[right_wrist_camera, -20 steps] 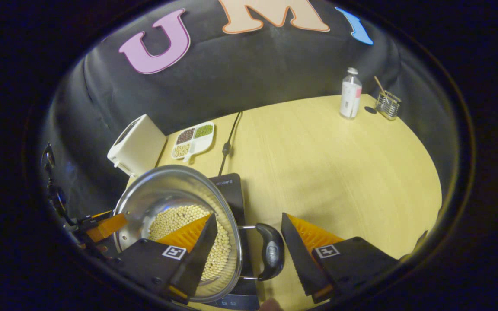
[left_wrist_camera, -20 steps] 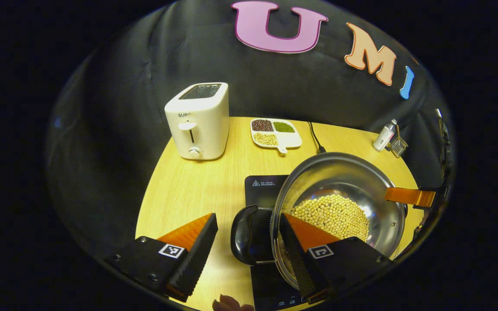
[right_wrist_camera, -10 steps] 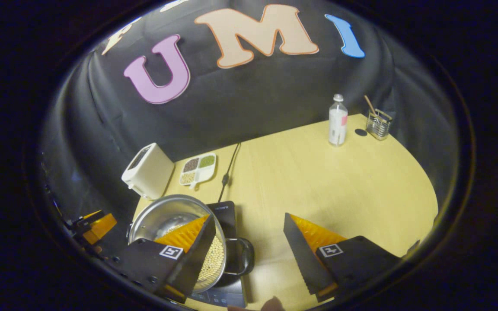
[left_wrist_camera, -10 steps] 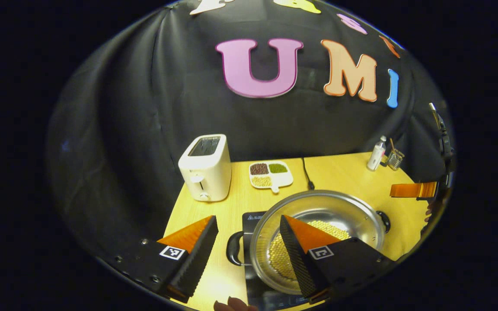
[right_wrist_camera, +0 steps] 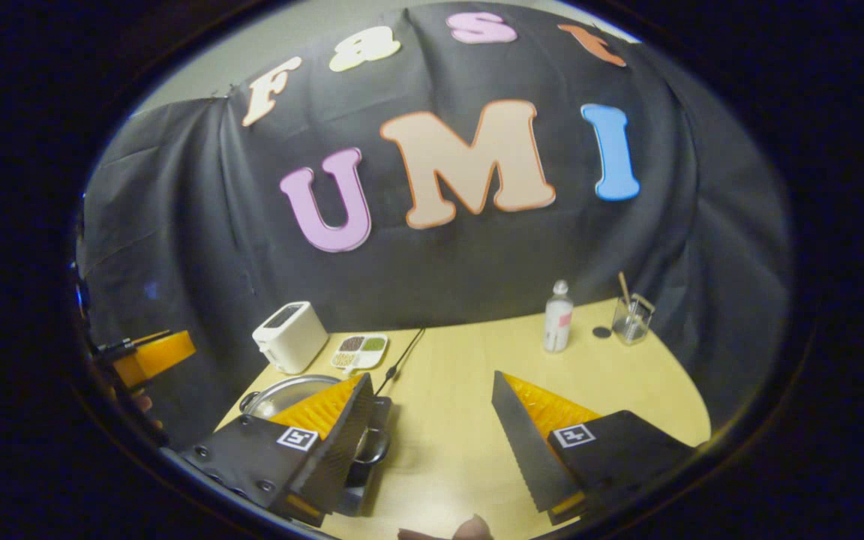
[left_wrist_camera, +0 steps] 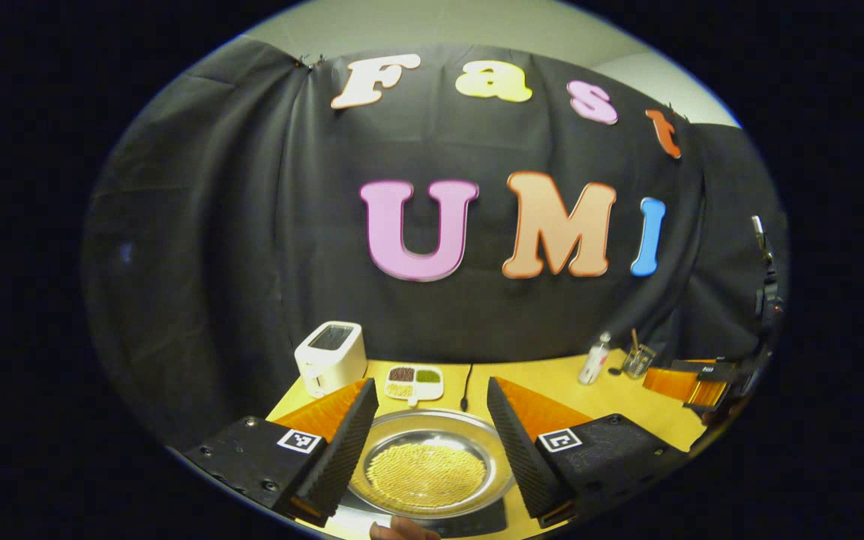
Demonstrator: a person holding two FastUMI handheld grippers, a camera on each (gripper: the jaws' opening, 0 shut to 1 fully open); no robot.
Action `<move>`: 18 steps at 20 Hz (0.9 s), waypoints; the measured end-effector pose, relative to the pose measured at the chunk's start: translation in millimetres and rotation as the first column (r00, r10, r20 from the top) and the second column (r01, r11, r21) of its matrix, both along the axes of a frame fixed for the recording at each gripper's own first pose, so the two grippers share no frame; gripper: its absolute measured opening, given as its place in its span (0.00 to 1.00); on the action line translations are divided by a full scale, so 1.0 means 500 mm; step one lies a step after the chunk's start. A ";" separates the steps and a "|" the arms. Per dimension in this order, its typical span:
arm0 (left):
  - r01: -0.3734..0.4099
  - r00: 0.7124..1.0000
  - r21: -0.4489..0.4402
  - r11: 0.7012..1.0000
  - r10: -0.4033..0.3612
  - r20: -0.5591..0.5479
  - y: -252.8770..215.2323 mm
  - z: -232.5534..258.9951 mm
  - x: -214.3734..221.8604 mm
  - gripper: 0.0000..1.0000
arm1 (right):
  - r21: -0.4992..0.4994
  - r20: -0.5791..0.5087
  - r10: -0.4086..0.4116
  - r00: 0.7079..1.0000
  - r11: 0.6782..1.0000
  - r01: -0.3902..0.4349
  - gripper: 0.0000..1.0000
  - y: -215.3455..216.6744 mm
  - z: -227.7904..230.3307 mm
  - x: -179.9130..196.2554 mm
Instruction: First push the handle of the pot to place it horizontally, then grasp the pot with both hands and set it on the induction cooktop.
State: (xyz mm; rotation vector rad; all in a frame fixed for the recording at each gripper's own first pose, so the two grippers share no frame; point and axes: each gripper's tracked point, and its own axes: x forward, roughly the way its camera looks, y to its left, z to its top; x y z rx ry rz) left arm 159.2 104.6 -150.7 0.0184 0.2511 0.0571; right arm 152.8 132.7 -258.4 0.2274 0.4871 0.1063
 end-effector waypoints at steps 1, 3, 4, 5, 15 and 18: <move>0.002 1.000 0.004 1.000 -0.002 0.023 -0.034 0.026 -0.020 0.90 | -0.018 0.037 0.004 0.999 1.000 -0.003 0.97 -0.022 0.032 -0.016; -0.006 0.997 0.019 1.000 0.005 0.074 -0.087 0.081 -0.061 0.90 | -0.057 0.119 0.002 0.993 0.998 0.005 0.93 -0.067 0.100 -0.038; -0.013 0.996 0.021 1.000 0.011 0.091 -0.111 0.104 -0.080 0.90 | -0.065 0.147 0.013 0.989 0.998 -0.004 0.93 -0.079 0.132 -0.049; -0.014 0.995 0.015 1.000 0.012 0.101 -0.138 0.122 -0.101 0.90 | -0.062 0.164 0.017 0.986 0.998 -0.007 0.96 -0.088 0.163 -0.071; 0.041 0.973 0.000 0.999 -0.040 0.226 -0.242 0.292 -0.168 0.90 | 0.008 0.384 -0.054 0.922 0.998 0.056 0.93 -0.196 0.405 -0.137; 0.040 0.969 0.001 0.999 -0.040 0.243 -0.237 0.303 -0.177 0.90 | -0.004 0.391 -0.053 0.919 0.998 0.059 0.93 -0.192 0.418 -0.140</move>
